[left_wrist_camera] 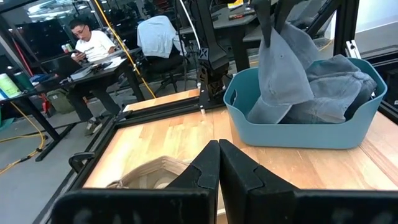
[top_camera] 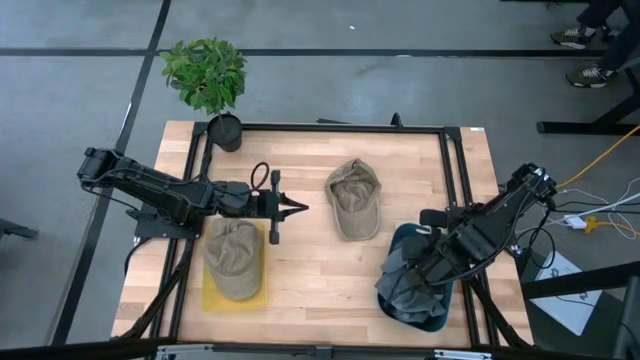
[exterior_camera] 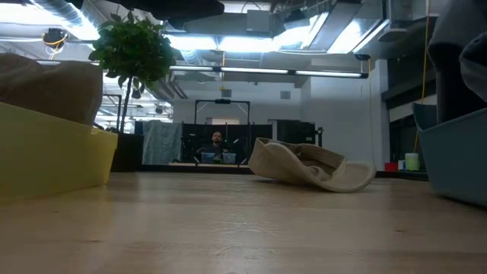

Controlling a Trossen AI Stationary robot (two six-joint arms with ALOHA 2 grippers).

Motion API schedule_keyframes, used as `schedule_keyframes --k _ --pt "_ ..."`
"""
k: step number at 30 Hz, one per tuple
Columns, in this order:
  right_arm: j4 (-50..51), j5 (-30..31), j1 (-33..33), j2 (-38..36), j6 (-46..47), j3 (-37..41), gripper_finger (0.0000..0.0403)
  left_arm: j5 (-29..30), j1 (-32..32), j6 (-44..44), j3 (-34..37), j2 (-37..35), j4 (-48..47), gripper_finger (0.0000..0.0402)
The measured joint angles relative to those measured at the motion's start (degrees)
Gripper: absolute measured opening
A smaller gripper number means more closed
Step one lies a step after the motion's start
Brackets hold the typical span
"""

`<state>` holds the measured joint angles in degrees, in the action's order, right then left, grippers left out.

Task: Pick & Place hat
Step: Put the blue cap into the blue bin

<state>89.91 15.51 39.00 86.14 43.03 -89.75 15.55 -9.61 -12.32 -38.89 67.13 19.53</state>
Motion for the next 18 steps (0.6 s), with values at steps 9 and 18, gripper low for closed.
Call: schedule_keyframes --k 9,18 --pt "0.11 -7.30 0.09 0.01 5.51 7.14 0.0030 0.00 0.00 0.03 0.00 0.00 0.00 0.0007" --pt "-13.46 -8.46 0.55 -0.01 2.50 10.92 0.0028 0.00 0.00 0.12 0.00 0.00 0.00 0.0005"
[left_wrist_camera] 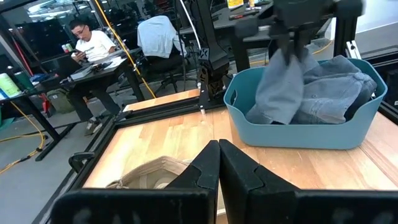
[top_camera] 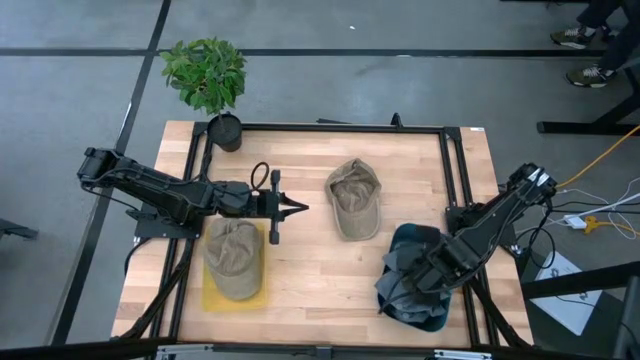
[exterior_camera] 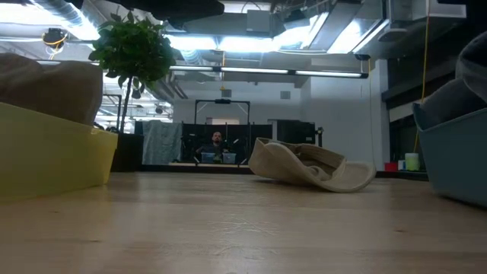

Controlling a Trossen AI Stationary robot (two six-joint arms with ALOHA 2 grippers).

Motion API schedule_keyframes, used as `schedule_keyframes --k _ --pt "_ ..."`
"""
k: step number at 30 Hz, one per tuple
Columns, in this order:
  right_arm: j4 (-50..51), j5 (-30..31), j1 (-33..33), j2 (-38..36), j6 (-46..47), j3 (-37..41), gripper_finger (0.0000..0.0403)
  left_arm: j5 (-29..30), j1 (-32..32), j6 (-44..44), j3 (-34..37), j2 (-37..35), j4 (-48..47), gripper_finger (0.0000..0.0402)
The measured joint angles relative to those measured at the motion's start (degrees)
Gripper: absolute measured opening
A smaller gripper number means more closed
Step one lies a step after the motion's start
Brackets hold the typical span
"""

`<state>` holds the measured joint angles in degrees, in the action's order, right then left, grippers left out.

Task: Pick & Place hat
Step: Put the blue cap into the blue bin, then put the brown cap into the yellow bin

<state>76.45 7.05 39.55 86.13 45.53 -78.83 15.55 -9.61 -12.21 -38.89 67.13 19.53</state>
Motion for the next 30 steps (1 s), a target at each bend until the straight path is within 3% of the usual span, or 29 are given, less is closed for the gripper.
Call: schedule_keyframes --k 5,12,23,30 --pt "-5.28 -4.01 0.00 0.03 0.02 0.42 0.0047 0.00 0.00 0.00 0.00 0.00 0.00 0.0010" --pt "-15.43 -2.93 0.00 0.09 2.02 3.33 0.0112 -0.08 0.00 -0.02 0.00 0.00 0.00 0.0005" --pt "-19.53 -7.76 -0.79 0.11 5.01 5.20 0.0197 -0.22 -0.11 0.01 0.00 0.00 0.00 0.0007" --pt "-24.28 -7.60 -0.90 0.11 -5.34 5.18 0.0217 -0.22 -0.11 0.02 0.00 0.00 -0.02 0.0002"
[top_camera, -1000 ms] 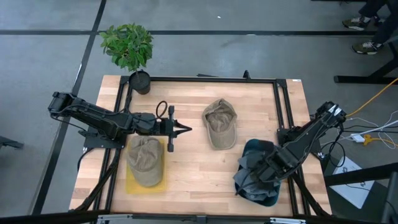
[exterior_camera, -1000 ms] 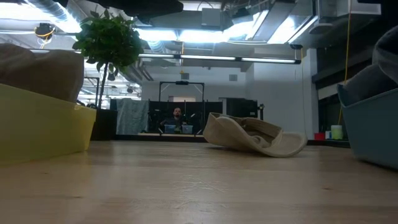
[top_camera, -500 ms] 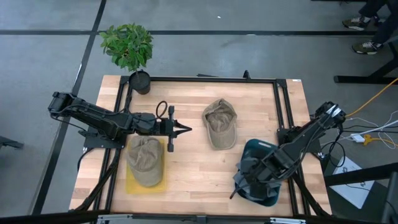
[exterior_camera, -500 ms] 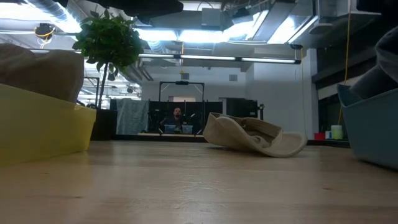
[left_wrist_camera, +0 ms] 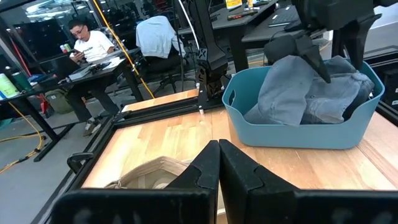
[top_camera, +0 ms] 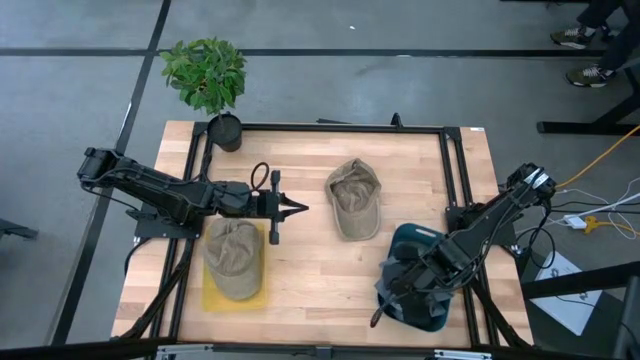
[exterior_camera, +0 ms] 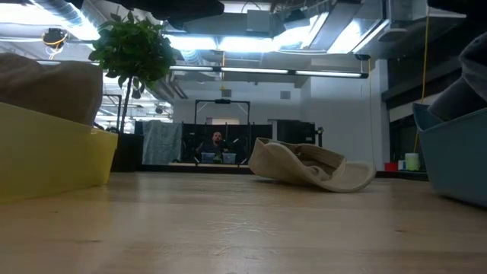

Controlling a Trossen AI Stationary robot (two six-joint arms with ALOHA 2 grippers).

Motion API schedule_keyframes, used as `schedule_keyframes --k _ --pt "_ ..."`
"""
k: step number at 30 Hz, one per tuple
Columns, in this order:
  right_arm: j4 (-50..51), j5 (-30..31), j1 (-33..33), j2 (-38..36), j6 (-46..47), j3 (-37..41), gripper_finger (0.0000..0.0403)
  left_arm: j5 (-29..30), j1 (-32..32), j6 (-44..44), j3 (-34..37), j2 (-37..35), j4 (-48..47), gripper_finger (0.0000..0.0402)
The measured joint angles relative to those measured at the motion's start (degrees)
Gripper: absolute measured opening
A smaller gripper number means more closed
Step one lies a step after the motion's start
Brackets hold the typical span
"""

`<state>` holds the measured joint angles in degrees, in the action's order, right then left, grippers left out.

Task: Pick & Place hat
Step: Put the brown cap into the yellow bin

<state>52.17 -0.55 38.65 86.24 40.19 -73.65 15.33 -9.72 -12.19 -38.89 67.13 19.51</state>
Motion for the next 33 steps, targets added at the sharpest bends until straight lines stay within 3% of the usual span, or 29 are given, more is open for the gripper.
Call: schedule_keyframes --k 9,13,16,18,25,33 --pt "0.43 4.05 -5.53 -0.09 -14.17 -0.96 0.0218 0.00 0.00 0.00 0.00 0.00 0.00 0.0011" --pt "-1.30 17.88 -8.69 -0.17 -19.69 -1.27 0.0218 0.00 0.00 -0.04 0.00 0.00 -0.04 0.0007" --pt "-2.63 28.46 -12.02 -0.16 -19.29 -1.27 0.0218 0.00 0.00 -0.02 0.00 0.00 -0.27 0.0005" --pt "-4.24 32.25 -14.46 -0.17 -17.54 -1.11 0.0218 0.00 0.00 -0.04 0.00 0.00 -1.16 0.0004" --pt "-10.69 34.00 -22.82 1.90 -12.04 -1.07 0.0218 0.02 0.00 -0.02 0.02 0.00 -4.62 0.0005" --pt "-14.94 33.89 -27.79 8.96 -11.76 -1.01 0.0218 0.00 0.00 -0.13 0.04 0.02 -6.12 0.0004"
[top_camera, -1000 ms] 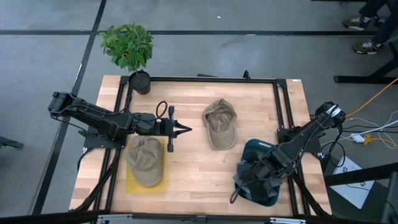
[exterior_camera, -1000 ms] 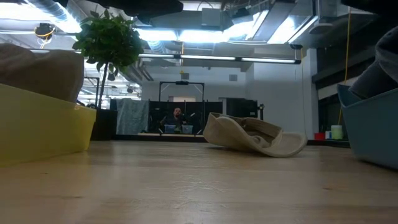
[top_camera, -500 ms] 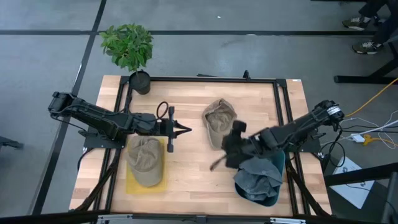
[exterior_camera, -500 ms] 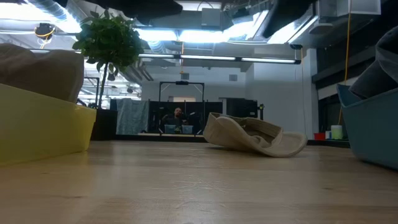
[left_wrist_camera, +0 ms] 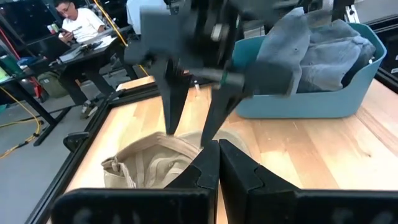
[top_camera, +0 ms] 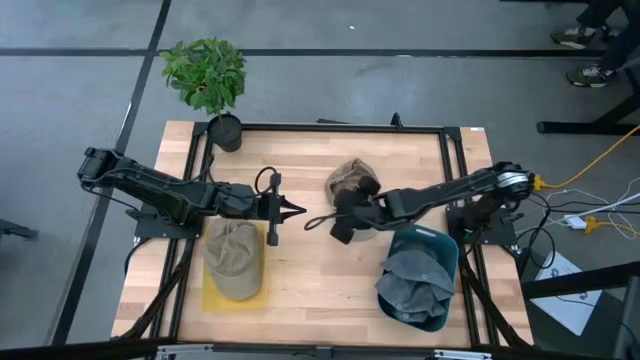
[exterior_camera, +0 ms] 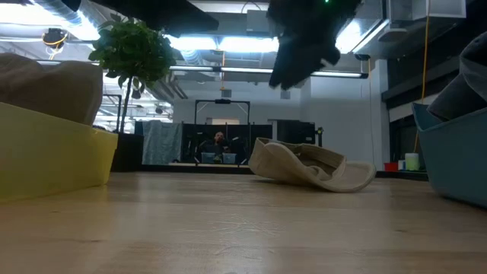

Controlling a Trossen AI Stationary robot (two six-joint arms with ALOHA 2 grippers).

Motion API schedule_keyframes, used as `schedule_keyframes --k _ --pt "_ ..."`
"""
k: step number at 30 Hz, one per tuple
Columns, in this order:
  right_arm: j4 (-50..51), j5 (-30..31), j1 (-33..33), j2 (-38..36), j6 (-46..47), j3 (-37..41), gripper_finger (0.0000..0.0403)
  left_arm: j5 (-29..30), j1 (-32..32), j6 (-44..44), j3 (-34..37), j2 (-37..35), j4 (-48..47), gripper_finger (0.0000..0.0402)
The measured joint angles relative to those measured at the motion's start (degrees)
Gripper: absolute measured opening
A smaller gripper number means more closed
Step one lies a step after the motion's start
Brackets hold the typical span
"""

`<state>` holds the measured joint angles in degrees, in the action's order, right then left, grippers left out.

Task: Pick & Place hat
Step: Put the brown cap into the yellow bin

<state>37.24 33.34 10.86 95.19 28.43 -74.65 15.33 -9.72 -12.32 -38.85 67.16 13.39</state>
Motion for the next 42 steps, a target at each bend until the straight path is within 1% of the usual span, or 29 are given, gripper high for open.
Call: schedule_keyframes --k 2,9,12,17,24,31,33,35,37,41,42 --pt "-0.19 -0.90 -1.00 1.84 1.10 0.00 0.0218 0.02 0.00 0.02 0.00 -0.02 -0.23 0.0007" --pt "-0.75 -8.34 -4.34 7.46 5.67 0.00 0.0218 0.00 0.00 -0.92 0.00 0.00 -2.18 0.0009" --pt "-1.84 -11.11 -5.31 8.97 6.14 0.00 0.0218 0.00 0.00 -0.92 0.00 0.00 -3.02 0.0006" --pt "-5.03 -12.96 -5.88 10.49 7.41 0.00 0.0218 0.02 0.00 -1.81 0.00 -0.01 -3.78 0.0004" --pt "-3.87 -10.82 -6.28 12.80 7.57 0.00 0.0218 0.06 0.00 -2.45 0.00 0.00 -4.69 0.0008" --pt "1.83 -3.22 -6.24 13.99 7.18 0.00 0.0215 0.02 0.00 -2.44 0.00 0.00 -4.63 0.0003" --pt "3.58 -1.48 -6.24 13.99 7.18 0.00 0.0203 0.00 0.00 -2.45 0.00 0.00 -4.63 0.0002" --pt "4.88 -0.71 -6.28 13.99 7.15 0.00 0.0176 0.00 0.00 -2.43 0.00 0.00 -4.63 0.0003" --pt "5.58 -0.40 -6.26 13.99 7.14 0.00 0.0134 0.00 0.00 -2.43 0.00 0.00 -4.63 0.0005" --pt "5.69 -0.30 -6.24 13.94 4.75 0.00 0.0028 0.00 0.00 -2.43 0.00 0.00 -4.63 0.0008" --pt "5.67 -0.13 -6.24 13.81 3.78 0.00 0.0019 0.00 0.00 -2.43 0.00 0.00 -4.63 0.0008"
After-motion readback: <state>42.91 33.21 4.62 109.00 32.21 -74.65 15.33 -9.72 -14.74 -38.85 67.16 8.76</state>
